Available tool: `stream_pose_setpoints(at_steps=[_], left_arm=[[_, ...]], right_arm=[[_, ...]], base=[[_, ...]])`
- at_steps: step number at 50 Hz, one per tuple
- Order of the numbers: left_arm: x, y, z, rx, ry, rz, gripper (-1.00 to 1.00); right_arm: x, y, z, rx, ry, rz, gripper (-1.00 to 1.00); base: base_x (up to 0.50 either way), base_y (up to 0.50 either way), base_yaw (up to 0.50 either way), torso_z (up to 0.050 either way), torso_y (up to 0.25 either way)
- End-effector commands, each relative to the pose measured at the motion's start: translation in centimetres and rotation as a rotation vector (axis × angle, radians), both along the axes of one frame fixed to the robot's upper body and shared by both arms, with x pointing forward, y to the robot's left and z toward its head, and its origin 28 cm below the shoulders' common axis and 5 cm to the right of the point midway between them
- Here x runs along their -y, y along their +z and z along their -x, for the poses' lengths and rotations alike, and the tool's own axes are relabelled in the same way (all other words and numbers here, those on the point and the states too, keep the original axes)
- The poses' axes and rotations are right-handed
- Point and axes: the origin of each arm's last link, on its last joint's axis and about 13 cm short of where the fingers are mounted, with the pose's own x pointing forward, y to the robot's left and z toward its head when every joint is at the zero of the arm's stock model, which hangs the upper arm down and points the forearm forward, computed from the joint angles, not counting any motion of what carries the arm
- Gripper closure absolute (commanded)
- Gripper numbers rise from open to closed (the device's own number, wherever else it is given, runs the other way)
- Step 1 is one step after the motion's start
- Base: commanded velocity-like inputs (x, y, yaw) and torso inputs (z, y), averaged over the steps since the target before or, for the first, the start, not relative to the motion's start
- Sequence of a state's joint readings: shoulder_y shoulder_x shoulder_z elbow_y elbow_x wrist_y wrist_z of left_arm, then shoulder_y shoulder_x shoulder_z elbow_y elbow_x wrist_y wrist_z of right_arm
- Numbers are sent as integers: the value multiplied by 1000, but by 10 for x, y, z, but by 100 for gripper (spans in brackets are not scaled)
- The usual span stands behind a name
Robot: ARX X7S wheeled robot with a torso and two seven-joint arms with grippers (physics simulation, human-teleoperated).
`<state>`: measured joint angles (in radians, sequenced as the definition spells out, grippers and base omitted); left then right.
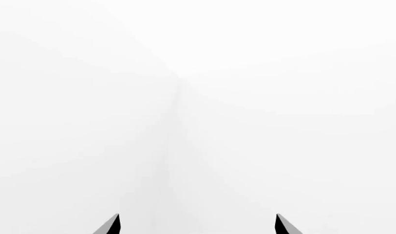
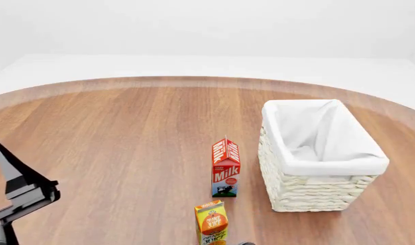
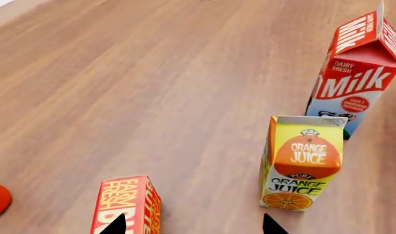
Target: Pick up the cream cheese box and the butter, and put them in the basket.
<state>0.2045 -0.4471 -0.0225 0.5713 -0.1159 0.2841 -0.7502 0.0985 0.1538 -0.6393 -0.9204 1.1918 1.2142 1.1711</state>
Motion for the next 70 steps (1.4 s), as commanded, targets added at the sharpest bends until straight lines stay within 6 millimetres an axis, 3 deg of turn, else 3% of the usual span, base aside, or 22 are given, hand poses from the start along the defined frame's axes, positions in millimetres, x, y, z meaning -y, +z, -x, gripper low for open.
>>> stream_pose_setpoints(at_steps=[1, 18, 46, 70], left_arm=[[-3, 3, 3, 10, 17, 4, -100], [-4, 2, 3, 9, 20, 8, -100], [-8, -2, 3, 0, 31, 21, -100], [-12, -4, 3, -4, 46, 34, -100]], right_arm=[[-9, 2, 4, 63, 38, 18, -100], [-19, -5, 7, 61, 74, 19, -100], [-36, 5, 11, 39, 98, -38, -100], [-43, -4, 9, -31, 103, -66, -100]], base=[[0, 0, 0, 0, 0], [0, 0, 0, 0, 0], [0, 0, 0, 0, 0], [0, 0, 0, 0, 0]])
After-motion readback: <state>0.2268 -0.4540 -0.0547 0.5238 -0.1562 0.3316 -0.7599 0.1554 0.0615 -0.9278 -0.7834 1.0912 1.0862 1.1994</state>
